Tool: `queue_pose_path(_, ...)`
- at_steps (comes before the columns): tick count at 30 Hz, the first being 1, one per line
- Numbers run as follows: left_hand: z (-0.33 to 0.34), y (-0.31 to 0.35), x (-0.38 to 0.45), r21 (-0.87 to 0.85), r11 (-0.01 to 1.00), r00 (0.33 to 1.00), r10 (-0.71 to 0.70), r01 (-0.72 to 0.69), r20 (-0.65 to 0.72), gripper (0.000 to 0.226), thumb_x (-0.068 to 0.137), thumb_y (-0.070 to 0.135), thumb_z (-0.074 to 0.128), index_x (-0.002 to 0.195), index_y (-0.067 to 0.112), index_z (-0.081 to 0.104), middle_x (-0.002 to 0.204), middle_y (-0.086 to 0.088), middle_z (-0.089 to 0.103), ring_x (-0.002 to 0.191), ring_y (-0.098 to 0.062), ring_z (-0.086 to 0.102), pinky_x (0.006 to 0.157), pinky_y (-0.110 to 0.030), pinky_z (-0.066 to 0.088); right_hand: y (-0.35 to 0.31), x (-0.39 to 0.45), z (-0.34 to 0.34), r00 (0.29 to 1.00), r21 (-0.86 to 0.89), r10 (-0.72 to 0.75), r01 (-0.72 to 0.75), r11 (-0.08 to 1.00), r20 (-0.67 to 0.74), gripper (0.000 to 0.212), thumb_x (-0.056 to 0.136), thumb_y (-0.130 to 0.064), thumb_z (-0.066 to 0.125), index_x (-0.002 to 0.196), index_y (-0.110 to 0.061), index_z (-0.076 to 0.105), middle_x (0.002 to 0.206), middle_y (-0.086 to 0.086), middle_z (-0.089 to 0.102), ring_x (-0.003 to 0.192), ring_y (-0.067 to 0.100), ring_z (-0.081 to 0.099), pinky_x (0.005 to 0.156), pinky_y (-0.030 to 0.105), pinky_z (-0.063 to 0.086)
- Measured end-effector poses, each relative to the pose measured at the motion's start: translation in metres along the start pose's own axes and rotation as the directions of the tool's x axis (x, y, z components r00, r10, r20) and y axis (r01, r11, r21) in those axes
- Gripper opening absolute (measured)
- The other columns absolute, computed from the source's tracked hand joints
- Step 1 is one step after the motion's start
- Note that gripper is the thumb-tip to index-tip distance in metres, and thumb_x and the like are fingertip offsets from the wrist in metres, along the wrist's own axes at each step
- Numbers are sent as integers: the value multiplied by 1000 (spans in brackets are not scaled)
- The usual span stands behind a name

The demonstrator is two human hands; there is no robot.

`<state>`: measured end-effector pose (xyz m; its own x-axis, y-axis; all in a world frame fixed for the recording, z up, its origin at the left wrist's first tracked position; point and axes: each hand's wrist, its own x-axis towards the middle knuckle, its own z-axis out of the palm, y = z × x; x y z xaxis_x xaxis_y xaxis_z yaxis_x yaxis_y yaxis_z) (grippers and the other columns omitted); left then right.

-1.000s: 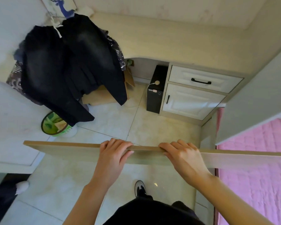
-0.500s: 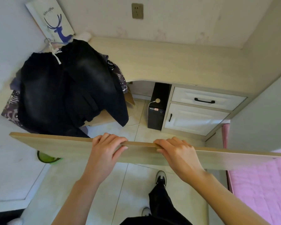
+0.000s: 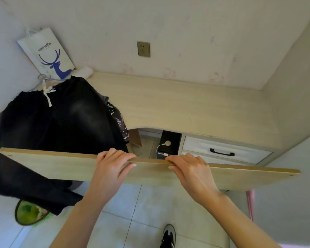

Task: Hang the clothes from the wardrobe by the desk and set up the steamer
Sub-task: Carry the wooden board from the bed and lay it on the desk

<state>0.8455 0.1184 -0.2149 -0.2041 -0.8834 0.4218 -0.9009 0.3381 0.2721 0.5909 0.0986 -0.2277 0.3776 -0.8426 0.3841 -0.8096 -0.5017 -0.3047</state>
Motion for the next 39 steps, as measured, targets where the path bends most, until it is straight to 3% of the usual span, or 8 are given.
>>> queue_pose_path(10,50,-13,128,-58,997,997,57,-59,-50,26,92,40,49,100,23,67,90,15,63,86,-9,53,87,-24,27,84,96,-10,999,-62,8,-10,998,-37,29,93,-39,40,107,-30,64,78,-14,66,70,14,59,59,28,40)
queue_pose_path(15,70,-24,189,-84,992,995,85,-89,-43,25,92,41,50,100,24,66,89,15,63,84,-11,55,84,-26,28,117,144,-13,999,-79,40,-41,996,-7,29,94,-42,38,109,-32,61,82,-15,67,73,12,60,62,29,43)
queue_pose_path(20,89,-43,255,-111,987,993,107,-112,-58,29,92,42,49,101,24,69,91,15,65,86,-10,53,83,-23,24,145,196,-14,998,-109,62,-65,992,-29,19,94,-35,55,110,-30,63,85,-13,69,76,13,63,63,31,46)
queue_pose_path(24,100,-63,308,-181,975,990,120,-132,-77,29,89,43,50,101,25,69,90,17,64,86,-5,49,84,-22,23,162,241,-12,995,-167,67,-78,983,-70,25,93,-39,46,108,-30,64,81,-13,68,73,14,63,59,31,45)
queue_pose_path(29,118,-88,365,-218,961,984,155,-170,-83,29,89,44,51,101,24,69,89,16,64,84,-8,51,83,-24,24,182,290,-8,992,-203,117,-126,971,-55,19,90,-30,64,109,-29,65,83,-10,69,74,16,63,60,33,46)
queue_pose_path(39,158,-106,417,-308,947,995,96,-89,9,29,87,48,49,102,32,68,90,22,63,87,-2,48,85,-21,21,218,335,5,987,-209,162,-155,966,16,17,91,-30,59,107,-31,66,74,-10,64,70,18,61,58,30,41)
